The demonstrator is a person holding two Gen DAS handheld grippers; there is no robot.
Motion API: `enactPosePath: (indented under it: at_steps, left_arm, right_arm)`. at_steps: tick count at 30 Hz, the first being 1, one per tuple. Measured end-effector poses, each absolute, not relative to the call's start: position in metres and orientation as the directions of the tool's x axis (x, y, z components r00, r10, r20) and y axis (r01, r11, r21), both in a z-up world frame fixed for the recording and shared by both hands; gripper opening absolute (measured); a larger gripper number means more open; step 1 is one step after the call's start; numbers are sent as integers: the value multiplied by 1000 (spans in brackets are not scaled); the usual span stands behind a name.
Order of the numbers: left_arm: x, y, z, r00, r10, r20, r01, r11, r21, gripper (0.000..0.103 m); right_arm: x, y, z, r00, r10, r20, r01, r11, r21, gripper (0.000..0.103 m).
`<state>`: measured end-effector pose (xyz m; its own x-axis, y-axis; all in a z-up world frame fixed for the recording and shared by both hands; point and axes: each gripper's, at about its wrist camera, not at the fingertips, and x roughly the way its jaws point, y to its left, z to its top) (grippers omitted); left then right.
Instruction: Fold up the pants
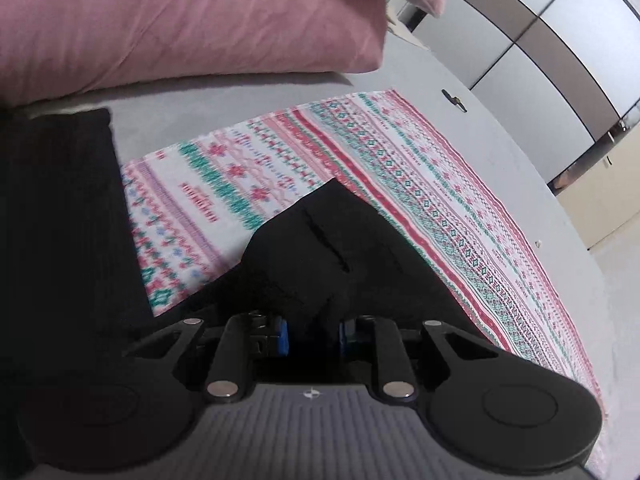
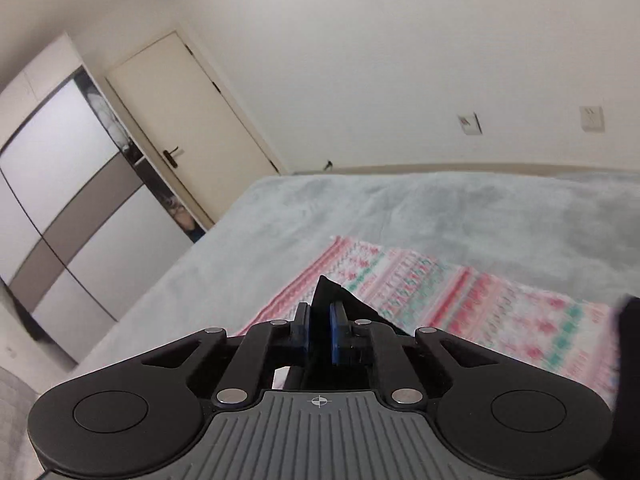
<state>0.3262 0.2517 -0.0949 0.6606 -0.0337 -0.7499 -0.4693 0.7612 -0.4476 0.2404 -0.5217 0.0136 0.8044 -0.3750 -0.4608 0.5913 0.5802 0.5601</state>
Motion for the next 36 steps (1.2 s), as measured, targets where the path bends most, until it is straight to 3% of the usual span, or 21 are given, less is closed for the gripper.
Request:
enactPosePath:
  at_steps: [7,13,18,22,26,29,33,36]
  left_arm:
    - [307,272,-104,636,-67,-769,-479,747,-462,51]
    - [297,264,-102,628,-49,-777,-454,787,-417,51]
    - [297,255,-102,616,-34,-787,-380,862,-335,56]
    - [287,266,-105,615,-75,-785,-386,840,-382,59]
    - [278,269,-103,626,-102,-773,-365,838,-406,64]
    - [271,273,-98,638,-107,-763,-372,825,-426,66]
    - [251,291,-90,673,-93,-734,-444,743,-501,81]
    - [240,303,-88,688,-101,-719,-465,700,-542,84]
  right_arm:
    - [150,-539,-24,685,-352,-638,711,517,477,10]
    - [126,-532,-63,566,-340,-751,759,571,314,10]
    - [118,-522,-52,587,-377,-717,745,599,295,10]
    - [136,-517,-65,522,-412,-747,752,636,174,10]
    - [129,-522,-60,544,-436,-717,765,608,211,10]
    - [136,-521,-65,508,-477,-717,778,611,145,10]
    - [142,-521,-69,494,-485,-721,783,609,127,10]
    - [146,-517,-69,507,-466,-725,764,633,127,13]
